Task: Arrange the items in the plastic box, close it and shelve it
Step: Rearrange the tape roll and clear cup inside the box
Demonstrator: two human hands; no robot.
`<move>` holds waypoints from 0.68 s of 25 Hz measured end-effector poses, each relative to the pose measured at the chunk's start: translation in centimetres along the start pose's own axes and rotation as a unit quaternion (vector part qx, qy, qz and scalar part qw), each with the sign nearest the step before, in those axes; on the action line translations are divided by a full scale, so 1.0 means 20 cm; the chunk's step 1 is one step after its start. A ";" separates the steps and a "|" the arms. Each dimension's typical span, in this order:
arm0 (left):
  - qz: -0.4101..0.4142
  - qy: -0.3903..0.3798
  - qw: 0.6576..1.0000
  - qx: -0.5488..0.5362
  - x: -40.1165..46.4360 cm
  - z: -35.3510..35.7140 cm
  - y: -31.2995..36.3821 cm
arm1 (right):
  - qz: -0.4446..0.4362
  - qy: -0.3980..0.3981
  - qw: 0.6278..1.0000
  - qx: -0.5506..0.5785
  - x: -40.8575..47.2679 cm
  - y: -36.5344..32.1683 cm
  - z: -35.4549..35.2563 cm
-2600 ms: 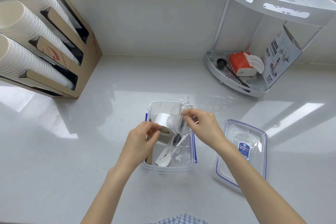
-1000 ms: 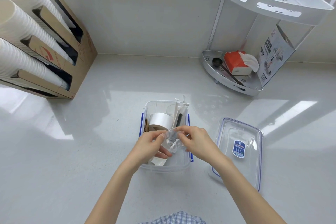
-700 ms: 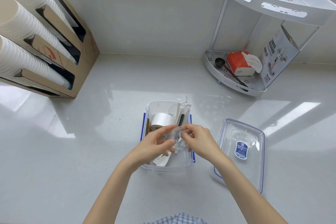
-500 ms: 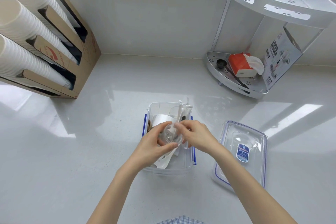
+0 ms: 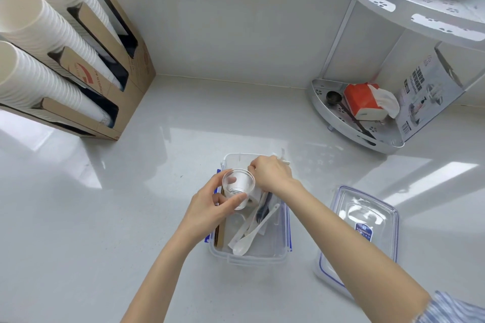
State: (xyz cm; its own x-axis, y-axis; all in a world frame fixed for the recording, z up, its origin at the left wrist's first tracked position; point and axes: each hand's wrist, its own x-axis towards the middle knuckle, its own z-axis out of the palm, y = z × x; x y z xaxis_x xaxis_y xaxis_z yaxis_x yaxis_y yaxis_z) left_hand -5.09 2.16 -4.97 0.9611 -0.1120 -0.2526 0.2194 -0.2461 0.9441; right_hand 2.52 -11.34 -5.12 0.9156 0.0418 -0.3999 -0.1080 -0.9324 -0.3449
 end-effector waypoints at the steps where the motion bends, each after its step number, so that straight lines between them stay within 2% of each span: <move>1: -0.001 -0.002 1.000 -0.004 0.00 0.00 0.00 | 0.009 -0.003 1.000 0.010 0.01 0.00 0.00; 5: 0.002 -0.014 1.000 -0.004 0.00 -0.01 0.00 | 0.013 0.028 0.999 0.030 0.01 -0.01 -0.01; 9: -0.003 -0.017 1.000 -0.001 0.00 0.00 0.00 | -0.004 0.102 0.990 0.099 -0.03 0.00 -0.07; 13: 0.000 -0.019 1.000 0.013 0.00 0.03 -0.02 | -0.082 0.160 0.955 0.235 -0.13 0.05 -0.16; 15: 0.006 -0.021 0.999 0.026 0.00 0.04 -0.02 | -0.135 0.171 0.943 0.253 -0.22 0.08 -0.21; 17: 0.008 -0.022 0.999 0.036 0.01 0.06 -0.03 | -0.183 0.163 0.944 0.223 -0.33 0.12 -0.23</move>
State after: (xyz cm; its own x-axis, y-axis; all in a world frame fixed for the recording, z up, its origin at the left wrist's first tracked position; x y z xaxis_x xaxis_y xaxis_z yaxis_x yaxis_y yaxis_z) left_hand -5.27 1.20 -5.74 0.9555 -0.1585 -0.2488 0.1907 -0.3118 0.9308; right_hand -2.02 -15.52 0.60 0.9859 0.1511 0.0721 0.1523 -0.6305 -0.7611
